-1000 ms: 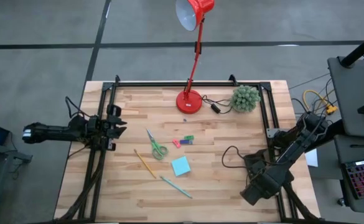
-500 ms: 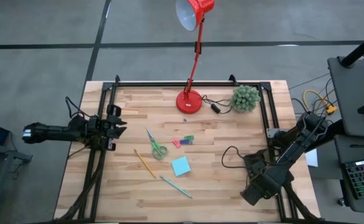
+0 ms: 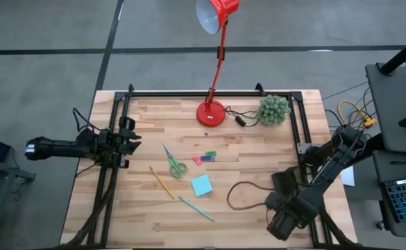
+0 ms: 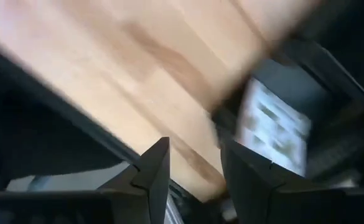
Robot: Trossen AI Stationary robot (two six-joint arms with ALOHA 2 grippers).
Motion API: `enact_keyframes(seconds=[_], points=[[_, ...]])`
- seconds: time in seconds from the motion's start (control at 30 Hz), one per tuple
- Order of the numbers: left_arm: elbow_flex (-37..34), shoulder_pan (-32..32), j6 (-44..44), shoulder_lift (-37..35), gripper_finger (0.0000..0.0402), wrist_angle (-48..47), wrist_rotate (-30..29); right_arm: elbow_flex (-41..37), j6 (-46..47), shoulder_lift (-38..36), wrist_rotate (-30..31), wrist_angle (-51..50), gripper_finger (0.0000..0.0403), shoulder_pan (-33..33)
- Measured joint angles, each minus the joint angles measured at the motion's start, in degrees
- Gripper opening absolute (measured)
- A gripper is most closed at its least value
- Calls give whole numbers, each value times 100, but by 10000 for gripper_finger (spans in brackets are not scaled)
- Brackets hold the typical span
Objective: Pick and place office supplies into organizer
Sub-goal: Put the pink sticky note into the black desk organizer
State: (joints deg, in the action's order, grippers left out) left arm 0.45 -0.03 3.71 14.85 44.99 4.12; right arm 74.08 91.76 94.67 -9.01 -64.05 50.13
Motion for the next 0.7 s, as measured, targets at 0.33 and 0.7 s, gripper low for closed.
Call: enact_keyframes(seconds=[0.33, 0.7], points=[[0, 1, -1, -2, 66, 0, -2, -9, 54, 0, -294, -152, 131, 502], [0, 1, 1, -1, 66, -2, -2, -46, 40, 42, -294, -53, 75, 703]])
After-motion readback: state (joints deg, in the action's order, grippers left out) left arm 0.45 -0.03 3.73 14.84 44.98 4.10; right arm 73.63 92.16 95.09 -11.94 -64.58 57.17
